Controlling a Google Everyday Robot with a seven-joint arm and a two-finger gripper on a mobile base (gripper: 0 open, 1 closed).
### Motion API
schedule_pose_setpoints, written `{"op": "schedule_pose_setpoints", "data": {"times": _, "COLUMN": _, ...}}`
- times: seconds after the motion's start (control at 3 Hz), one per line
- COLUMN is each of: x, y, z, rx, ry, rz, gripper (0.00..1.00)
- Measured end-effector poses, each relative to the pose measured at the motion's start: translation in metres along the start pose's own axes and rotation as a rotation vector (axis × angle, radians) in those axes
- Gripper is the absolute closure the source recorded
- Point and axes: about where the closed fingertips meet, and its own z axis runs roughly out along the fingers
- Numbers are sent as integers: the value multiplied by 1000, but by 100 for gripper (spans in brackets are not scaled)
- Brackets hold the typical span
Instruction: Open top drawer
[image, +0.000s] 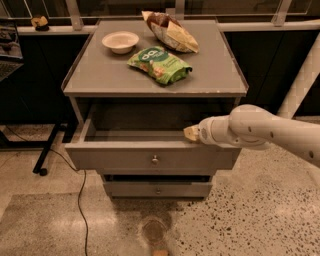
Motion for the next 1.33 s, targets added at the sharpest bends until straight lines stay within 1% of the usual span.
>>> {"op": "schedule_pose_setpoints", "data": {"times": 0.33, "x": -1, "y": 0, "z": 1, "rx": -1, "ry": -1, "rz": -1, "gripper": 100}}
{"op": "schedule_pose_setpoints", "data": {"times": 1.0, "x": 17, "y": 0, "z": 13, "rx": -28, "ry": 78, "rz": -44, "gripper": 100}}
{"op": "schedule_pose_setpoints", "data": {"times": 1.33, "x": 29, "y": 3, "z": 12, "rx": -57, "ry": 104, "rz": -54, "gripper": 100}}
